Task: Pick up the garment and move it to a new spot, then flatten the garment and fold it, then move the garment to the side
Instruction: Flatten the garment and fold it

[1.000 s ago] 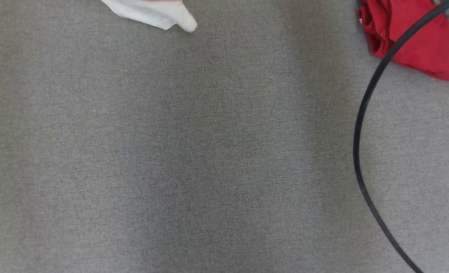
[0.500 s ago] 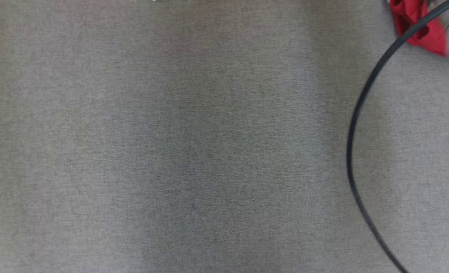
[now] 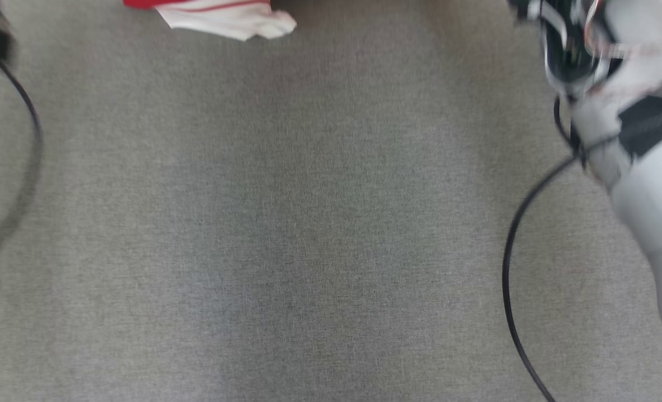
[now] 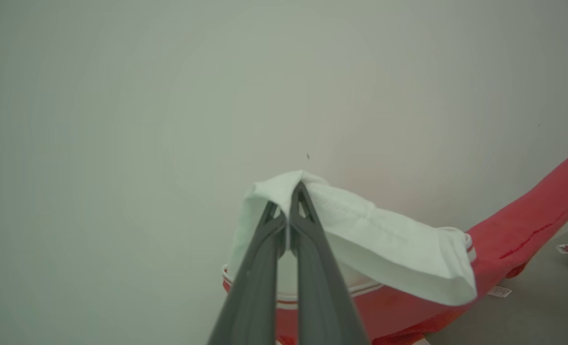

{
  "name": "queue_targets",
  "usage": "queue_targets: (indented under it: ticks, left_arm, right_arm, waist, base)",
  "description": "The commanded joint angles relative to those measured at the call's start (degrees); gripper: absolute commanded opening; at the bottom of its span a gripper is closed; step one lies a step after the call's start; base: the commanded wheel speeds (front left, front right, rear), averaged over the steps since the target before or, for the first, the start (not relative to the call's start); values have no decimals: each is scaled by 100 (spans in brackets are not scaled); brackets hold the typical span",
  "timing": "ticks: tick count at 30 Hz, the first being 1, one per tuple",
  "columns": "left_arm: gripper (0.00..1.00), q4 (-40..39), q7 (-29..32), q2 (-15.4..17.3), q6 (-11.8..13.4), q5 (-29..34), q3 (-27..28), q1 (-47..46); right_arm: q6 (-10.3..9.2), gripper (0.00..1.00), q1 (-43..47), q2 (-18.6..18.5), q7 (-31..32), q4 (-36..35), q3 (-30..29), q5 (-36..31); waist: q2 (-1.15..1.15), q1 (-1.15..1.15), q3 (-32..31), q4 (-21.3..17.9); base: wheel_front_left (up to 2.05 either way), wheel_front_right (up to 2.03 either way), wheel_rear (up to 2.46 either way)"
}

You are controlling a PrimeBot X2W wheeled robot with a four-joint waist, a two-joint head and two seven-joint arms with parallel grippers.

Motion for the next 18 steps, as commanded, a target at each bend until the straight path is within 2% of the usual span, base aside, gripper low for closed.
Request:
queue_targets:
  ticks: [1,10,11,18]
  left_arm:
    - [0,-287,-49,24,113,-123,82,449]
    - [0,-2218,-45,103,958,5,193,2999]
    - [0,-2218,-45,103,958,5,193,2999]
    - [0,-3237,-45,-276,1524,23,470,4883]
  right_arm:
    - [-1,0,330,-71,-89,-174,81,93]
    - [-1,0,2006,-497,-395,-1070,506,11]
    - [-1,0,2006,-497,-395,-1070,506,11]
    - [-1,0,3260,-700,-515,-1509,350,-169]
  waist:
    - [0,1,-227,4]
    - [0,1,-612,-19]
    - [0,1,-612,-19]
    - [0,1,-1044,48]
  base:
    - [0,0,0]
    - [0,0,0]
    - [0,0,0]
    - [0,0,0]
